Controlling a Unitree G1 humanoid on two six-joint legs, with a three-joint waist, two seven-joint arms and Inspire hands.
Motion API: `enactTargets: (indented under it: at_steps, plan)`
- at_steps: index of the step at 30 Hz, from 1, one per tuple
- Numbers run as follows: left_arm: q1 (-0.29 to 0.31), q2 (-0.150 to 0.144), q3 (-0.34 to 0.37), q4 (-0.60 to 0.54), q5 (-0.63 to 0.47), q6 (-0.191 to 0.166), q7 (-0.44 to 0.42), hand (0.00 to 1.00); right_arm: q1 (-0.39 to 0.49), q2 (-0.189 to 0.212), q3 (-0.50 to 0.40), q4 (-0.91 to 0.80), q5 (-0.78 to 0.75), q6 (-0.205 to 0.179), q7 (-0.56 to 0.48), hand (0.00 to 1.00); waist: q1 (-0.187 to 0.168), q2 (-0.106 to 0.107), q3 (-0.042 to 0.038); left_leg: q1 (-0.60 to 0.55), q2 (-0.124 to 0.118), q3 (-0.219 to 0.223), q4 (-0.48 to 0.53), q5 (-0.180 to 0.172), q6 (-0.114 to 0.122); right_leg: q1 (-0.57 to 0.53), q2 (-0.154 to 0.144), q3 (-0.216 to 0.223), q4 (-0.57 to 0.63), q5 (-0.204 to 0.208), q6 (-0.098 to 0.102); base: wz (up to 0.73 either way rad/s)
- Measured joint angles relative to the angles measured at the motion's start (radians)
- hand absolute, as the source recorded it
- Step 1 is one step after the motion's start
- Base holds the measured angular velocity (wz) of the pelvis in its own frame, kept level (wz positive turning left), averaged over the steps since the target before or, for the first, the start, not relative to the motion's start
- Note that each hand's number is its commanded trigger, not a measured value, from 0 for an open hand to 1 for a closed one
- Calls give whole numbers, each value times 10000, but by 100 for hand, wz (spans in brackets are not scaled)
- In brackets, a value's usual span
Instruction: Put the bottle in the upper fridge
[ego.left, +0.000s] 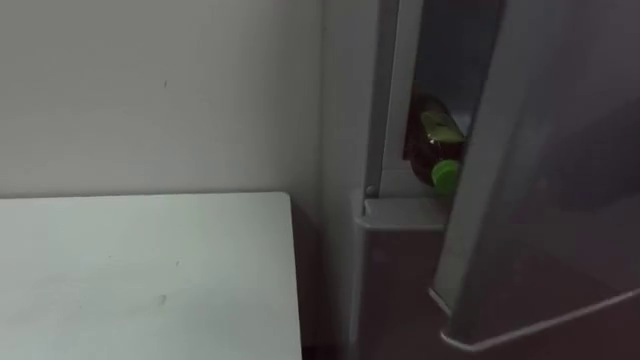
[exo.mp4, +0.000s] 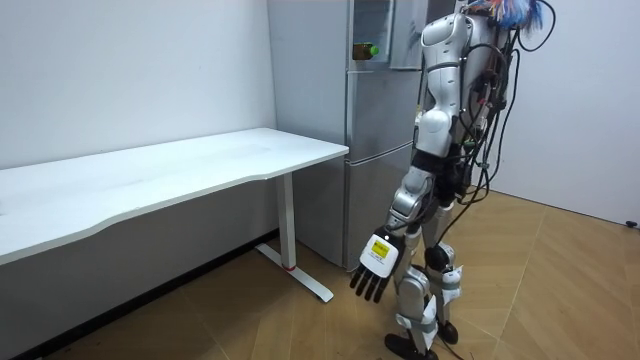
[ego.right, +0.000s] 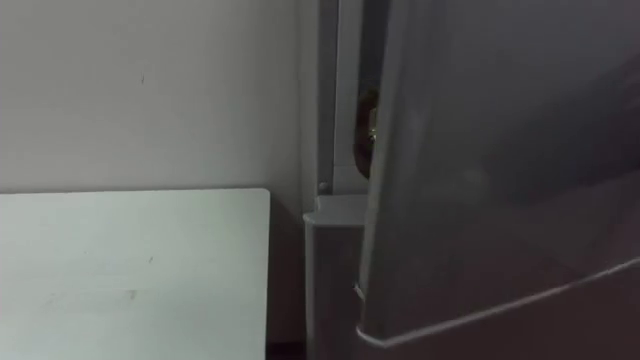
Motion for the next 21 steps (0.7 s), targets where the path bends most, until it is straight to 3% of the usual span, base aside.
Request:
enactTargets:
  at_steps: [6,21]
  plan:
    - [-3,40,-148,12,2,127,59,0,-3,-82,416,0,1,92,499,0,1,-4,50,7,14,-86,-17,-7,-6,109,-17,-197,13,43,0,4]
    - [-2,39,-209,20,7,194,80,0,-9,-106,562,-2,-6,91,1121,0,110,52,26,9,23,-92,15,-2,-3,123,-18,-223,20,93,-11,0]
